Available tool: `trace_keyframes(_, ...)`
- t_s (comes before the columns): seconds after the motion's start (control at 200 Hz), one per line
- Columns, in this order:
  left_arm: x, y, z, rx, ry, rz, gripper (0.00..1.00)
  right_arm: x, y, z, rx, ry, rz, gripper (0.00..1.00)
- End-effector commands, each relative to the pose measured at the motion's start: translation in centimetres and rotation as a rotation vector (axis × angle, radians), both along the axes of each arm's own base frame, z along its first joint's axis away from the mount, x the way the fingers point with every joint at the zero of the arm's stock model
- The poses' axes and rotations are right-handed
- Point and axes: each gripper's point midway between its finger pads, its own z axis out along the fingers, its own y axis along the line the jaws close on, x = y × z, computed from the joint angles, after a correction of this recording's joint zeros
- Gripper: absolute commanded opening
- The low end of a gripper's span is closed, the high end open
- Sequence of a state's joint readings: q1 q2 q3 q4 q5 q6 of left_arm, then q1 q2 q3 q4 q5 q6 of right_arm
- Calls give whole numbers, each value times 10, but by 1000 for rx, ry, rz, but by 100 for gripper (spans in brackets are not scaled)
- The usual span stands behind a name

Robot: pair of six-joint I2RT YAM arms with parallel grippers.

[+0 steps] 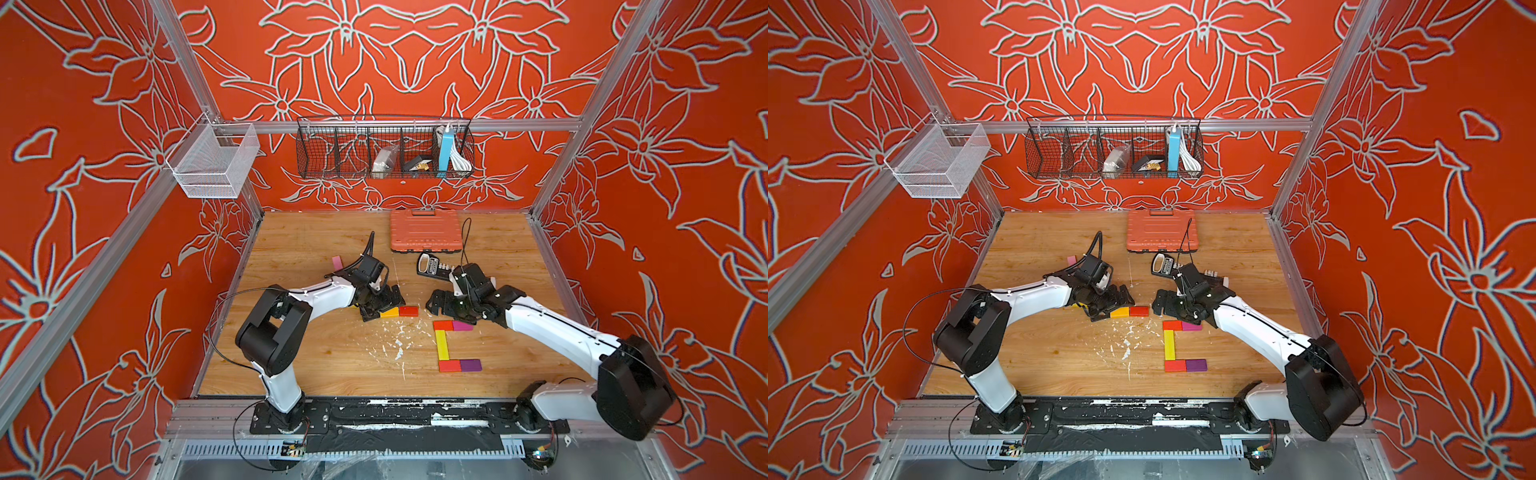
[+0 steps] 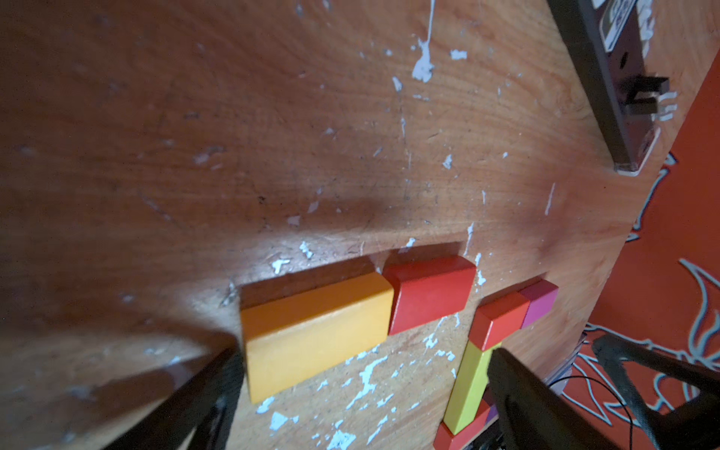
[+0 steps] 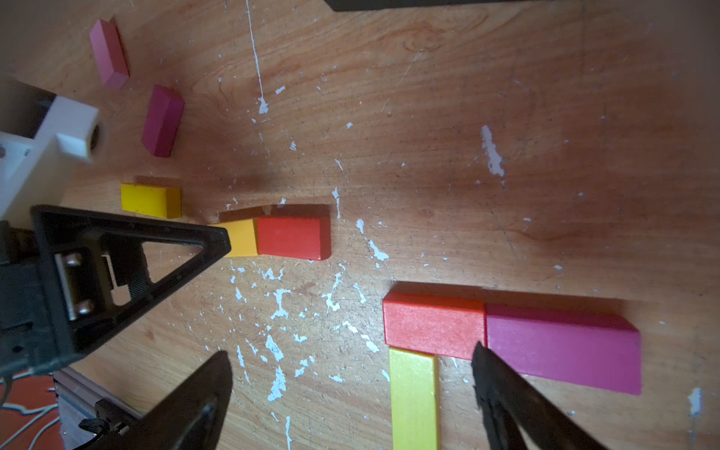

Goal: Assemble the letter c with building blocks
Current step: Assemble the building block at the center of the board.

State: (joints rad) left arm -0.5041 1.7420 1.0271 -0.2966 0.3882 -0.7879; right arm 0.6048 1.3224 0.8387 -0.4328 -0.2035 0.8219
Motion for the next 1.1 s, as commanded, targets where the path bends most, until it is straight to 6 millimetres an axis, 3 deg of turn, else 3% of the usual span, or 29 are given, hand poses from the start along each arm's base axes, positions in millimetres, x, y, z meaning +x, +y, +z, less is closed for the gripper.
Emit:
trace_keyframes(0.0, 4, -3, 1, -7, -3, -12, 98, -1, -2, 0, 3, -2, -7, 98)
trace_keyframes(1.096, 10, -7, 0, -5, -1, -27, 98, -3, -4, -2, -1, 2, -7, 98)
